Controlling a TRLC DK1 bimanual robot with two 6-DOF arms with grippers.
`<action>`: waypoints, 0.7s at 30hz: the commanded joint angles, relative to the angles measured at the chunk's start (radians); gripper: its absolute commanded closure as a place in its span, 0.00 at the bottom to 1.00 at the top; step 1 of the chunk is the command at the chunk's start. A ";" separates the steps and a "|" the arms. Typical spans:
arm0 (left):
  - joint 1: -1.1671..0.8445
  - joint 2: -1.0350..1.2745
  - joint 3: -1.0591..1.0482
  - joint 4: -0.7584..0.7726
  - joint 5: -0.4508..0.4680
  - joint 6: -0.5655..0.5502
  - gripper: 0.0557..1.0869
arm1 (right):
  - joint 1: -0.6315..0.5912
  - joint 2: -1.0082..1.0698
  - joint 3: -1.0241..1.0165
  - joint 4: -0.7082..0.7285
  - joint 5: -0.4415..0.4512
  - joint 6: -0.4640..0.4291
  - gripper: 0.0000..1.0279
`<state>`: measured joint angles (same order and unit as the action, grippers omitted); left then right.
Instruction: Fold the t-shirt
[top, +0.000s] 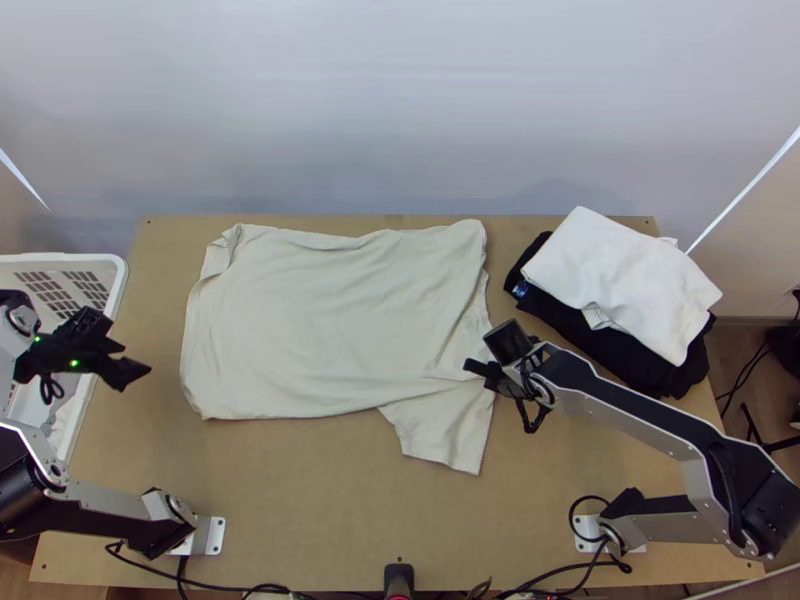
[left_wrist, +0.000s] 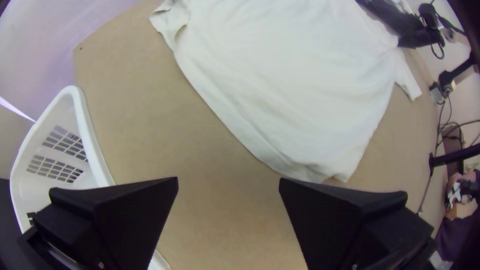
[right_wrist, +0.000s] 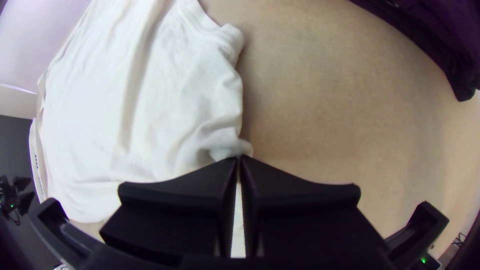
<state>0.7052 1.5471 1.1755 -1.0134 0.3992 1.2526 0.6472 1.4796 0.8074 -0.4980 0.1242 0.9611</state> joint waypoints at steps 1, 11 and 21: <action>0.014 -0.044 -0.004 -0.114 -0.008 0.196 0.05 | -0.006 0.015 0.009 -0.005 0.022 0.013 0.97; -0.081 -0.051 -0.154 -0.060 0.016 0.248 0.05 | -0.058 0.097 0.108 -0.005 0.025 -0.001 0.97; -0.170 -0.079 -0.195 -0.039 0.038 0.206 0.05 | -0.150 0.139 0.139 -0.005 0.046 -0.050 0.97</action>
<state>0.5797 1.4830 1.0054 -1.0672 0.4267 1.4811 0.5545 1.5978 0.9291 -0.5034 0.1551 0.9401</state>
